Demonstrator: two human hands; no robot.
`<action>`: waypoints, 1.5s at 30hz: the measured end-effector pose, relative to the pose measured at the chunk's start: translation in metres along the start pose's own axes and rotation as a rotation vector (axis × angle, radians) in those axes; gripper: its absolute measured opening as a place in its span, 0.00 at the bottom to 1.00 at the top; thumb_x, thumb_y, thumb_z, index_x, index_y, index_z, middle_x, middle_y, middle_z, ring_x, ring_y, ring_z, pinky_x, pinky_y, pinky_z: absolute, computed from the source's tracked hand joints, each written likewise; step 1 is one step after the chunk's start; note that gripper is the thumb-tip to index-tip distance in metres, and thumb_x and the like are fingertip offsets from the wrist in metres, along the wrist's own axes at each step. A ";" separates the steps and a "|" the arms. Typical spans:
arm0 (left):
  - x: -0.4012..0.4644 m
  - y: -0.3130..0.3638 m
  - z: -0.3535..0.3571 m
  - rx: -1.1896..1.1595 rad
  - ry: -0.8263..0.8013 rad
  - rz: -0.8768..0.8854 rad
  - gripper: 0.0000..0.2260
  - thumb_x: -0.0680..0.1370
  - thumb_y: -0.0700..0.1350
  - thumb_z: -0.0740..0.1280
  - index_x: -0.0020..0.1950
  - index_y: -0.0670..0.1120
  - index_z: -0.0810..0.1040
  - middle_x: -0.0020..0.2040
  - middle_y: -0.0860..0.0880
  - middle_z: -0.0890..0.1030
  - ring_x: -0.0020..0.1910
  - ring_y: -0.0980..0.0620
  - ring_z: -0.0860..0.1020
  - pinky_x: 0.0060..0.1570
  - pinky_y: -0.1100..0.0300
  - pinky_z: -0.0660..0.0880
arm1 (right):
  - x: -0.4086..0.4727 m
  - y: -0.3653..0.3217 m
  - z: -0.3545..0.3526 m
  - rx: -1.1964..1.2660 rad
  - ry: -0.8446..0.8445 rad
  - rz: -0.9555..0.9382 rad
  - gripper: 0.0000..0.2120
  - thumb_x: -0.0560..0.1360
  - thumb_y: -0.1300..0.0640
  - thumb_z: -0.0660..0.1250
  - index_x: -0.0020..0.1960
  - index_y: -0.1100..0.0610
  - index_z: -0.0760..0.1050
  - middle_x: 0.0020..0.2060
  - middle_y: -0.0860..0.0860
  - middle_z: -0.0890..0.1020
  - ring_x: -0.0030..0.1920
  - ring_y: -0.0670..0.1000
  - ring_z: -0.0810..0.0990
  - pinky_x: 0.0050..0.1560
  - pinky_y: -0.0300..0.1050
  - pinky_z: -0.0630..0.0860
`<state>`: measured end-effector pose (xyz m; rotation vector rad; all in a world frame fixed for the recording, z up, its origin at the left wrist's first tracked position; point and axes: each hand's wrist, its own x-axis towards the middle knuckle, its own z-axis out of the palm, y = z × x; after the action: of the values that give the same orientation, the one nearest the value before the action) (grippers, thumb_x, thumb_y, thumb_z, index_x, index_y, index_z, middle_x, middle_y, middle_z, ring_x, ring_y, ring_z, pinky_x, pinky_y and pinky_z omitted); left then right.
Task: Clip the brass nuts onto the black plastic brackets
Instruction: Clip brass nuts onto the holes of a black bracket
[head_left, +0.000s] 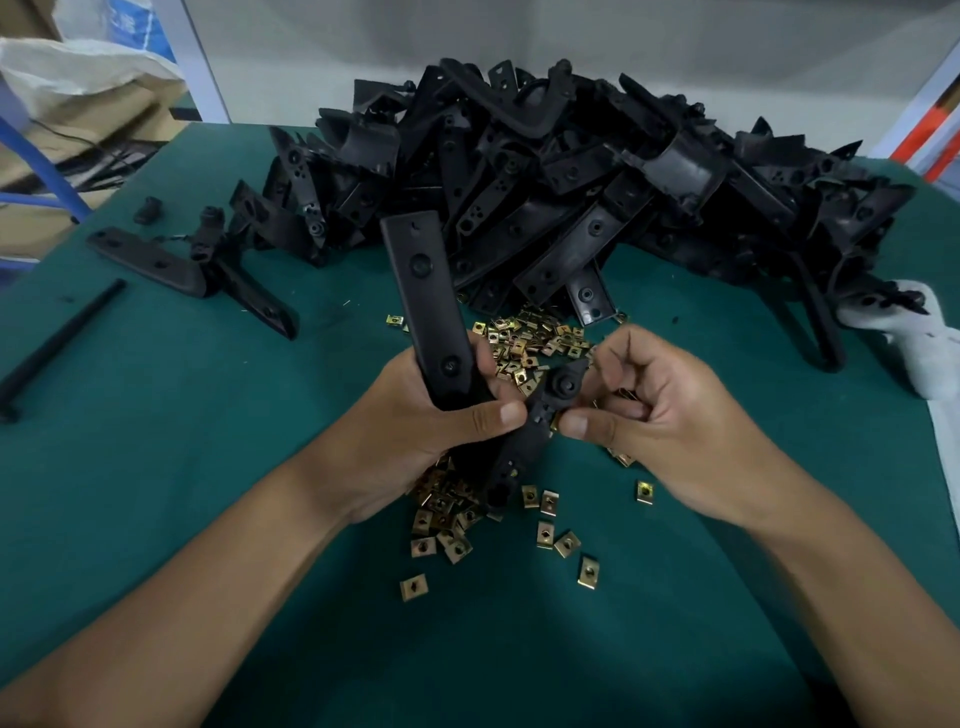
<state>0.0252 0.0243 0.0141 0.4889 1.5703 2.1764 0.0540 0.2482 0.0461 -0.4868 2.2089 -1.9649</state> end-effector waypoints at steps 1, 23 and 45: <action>0.000 0.001 0.001 -0.003 -0.003 0.000 0.14 0.72 0.37 0.75 0.48 0.48 0.72 0.41 0.51 0.81 0.41 0.55 0.80 0.42 0.66 0.77 | 0.000 -0.002 0.000 0.011 -0.005 -0.003 0.17 0.69 0.56 0.76 0.40 0.42 0.68 0.36 0.42 0.82 0.29 0.40 0.68 0.32 0.29 0.69; 0.001 -0.003 0.012 -0.346 0.064 0.124 0.16 0.73 0.42 0.77 0.46 0.48 0.69 0.43 0.51 0.79 0.46 0.52 0.81 0.47 0.58 0.80 | 0.004 0.015 0.022 0.257 0.241 0.005 0.10 0.69 0.45 0.75 0.49 0.44 0.83 0.41 0.44 0.82 0.44 0.42 0.80 0.44 0.32 0.75; -0.002 0.001 0.013 -0.353 -0.029 -0.010 0.14 0.76 0.43 0.73 0.50 0.47 0.68 0.47 0.48 0.82 0.47 0.50 0.83 0.41 0.58 0.81 | 0.010 0.025 0.019 0.684 -0.031 0.316 0.18 0.75 0.50 0.70 0.59 0.62 0.79 0.46 0.53 0.81 0.42 0.52 0.72 0.46 0.46 0.69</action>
<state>0.0333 0.0339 0.0187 0.3960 1.1344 2.3577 0.0476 0.2294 0.0202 -0.0631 1.3432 -2.3066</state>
